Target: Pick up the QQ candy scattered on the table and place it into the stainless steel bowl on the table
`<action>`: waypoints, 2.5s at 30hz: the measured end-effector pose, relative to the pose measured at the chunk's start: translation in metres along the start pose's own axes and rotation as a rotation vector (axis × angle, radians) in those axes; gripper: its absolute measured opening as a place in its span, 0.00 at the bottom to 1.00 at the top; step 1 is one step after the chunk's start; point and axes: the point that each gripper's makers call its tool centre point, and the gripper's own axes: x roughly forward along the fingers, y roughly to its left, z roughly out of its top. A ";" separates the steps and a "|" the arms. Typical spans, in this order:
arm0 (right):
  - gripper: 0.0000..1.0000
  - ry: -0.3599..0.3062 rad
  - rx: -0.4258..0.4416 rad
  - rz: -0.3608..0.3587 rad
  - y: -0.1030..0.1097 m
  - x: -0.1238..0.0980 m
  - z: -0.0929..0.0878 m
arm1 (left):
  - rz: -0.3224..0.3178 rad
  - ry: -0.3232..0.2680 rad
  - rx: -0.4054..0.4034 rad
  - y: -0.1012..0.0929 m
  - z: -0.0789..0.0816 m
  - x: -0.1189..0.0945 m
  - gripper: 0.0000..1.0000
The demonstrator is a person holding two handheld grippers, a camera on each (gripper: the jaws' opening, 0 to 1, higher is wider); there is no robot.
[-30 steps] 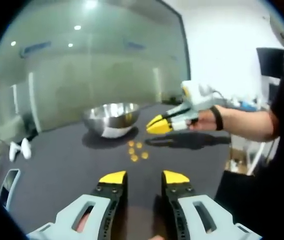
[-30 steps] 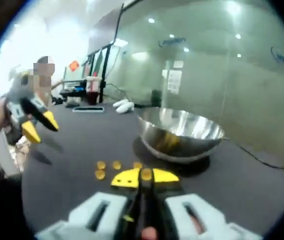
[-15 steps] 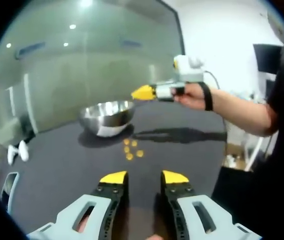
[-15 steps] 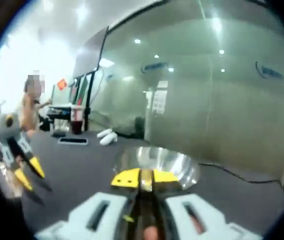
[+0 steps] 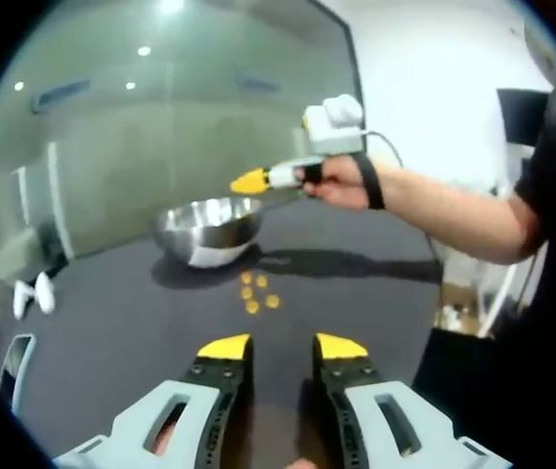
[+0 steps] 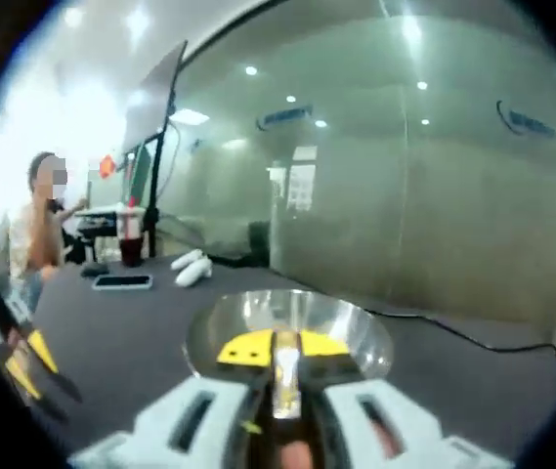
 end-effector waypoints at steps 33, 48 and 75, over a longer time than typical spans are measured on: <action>0.22 -0.103 0.034 0.119 0.028 -0.069 -0.004 | -0.009 -0.006 0.005 -0.006 0.002 0.004 0.28; 0.24 0.120 -0.023 0.353 0.085 -0.113 -0.093 | 0.000 -0.011 0.003 -0.003 0.002 0.002 0.28; 0.21 0.225 -0.049 0.472 0.126 -0.061 -0.120 | 0.009 0.006 0.004 -0.004 0.000 0.001 0.29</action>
